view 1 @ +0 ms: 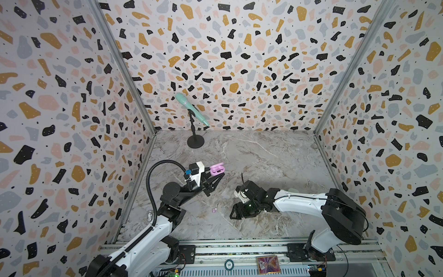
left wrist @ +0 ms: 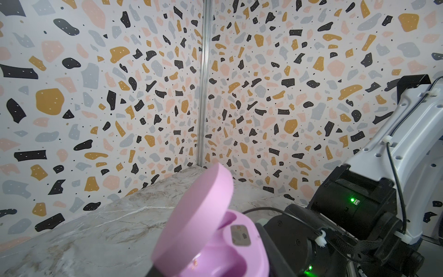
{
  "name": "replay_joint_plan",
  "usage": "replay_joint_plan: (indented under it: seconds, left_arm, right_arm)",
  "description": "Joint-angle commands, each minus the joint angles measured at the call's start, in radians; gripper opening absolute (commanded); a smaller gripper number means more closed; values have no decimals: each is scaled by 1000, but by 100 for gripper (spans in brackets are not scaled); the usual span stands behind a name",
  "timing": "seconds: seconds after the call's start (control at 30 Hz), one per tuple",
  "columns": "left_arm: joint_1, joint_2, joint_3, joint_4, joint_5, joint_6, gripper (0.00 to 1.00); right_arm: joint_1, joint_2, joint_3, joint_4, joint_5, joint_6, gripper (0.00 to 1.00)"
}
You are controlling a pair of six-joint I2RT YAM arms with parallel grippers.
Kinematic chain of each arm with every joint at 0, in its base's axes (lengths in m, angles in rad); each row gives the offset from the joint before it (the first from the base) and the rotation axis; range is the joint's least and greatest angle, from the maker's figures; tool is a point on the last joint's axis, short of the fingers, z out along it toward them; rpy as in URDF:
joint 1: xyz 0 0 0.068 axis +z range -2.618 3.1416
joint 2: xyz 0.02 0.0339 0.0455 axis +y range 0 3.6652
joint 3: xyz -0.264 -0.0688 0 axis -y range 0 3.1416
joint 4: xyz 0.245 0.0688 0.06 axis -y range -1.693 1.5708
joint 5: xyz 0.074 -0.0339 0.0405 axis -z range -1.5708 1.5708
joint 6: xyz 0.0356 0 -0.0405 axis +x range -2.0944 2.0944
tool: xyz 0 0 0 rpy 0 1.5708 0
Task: Insert wireless bluetooth earbuds into charging case
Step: Rotate the wireless bluetooth earbud at the bottom-center of the table.
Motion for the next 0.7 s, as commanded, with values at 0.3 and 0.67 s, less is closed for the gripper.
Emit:
replay_joint_plan:
  seconds: [0.3,0.67]
  left_arm:
    - [8,-43,-21,26,-7,-7,7]
    - [12,-64,-21,6,-13,-8,7]
  right_arm:
    - [19,-3,105,-95,58,-11,66]
    - [44,83,166,-148,140,-30,67]
